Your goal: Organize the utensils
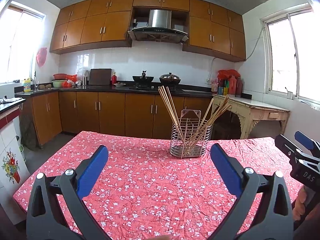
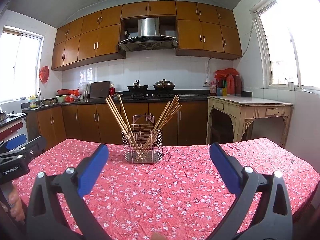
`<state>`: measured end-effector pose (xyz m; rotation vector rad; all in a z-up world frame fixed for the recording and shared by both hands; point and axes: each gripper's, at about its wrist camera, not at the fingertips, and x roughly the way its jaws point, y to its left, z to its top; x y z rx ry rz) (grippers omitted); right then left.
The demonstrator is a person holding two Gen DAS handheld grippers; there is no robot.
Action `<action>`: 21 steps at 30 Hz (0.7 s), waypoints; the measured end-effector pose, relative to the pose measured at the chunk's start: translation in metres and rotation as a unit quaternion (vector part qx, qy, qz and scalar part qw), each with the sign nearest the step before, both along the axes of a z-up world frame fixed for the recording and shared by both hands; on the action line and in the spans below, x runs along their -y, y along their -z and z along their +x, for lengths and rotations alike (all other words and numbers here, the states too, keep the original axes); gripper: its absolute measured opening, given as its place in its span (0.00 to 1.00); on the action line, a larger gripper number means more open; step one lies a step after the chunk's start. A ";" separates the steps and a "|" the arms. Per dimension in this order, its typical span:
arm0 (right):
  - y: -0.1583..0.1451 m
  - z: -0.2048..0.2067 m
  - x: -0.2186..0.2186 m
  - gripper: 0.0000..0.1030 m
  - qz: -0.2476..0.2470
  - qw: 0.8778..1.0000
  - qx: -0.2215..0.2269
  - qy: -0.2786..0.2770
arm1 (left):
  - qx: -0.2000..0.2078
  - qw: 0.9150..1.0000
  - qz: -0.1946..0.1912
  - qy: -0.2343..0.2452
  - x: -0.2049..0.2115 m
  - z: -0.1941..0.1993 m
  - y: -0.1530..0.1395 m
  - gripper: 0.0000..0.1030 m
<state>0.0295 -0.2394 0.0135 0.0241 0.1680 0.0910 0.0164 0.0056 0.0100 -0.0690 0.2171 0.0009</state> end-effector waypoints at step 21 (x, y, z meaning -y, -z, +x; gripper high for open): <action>-0.001 -0.001 -0.001 0.96 0.001 1.000 0.000 0.000 | 0.001 1.000 0.000 -0.002 0.001 0.000 0.001 0.98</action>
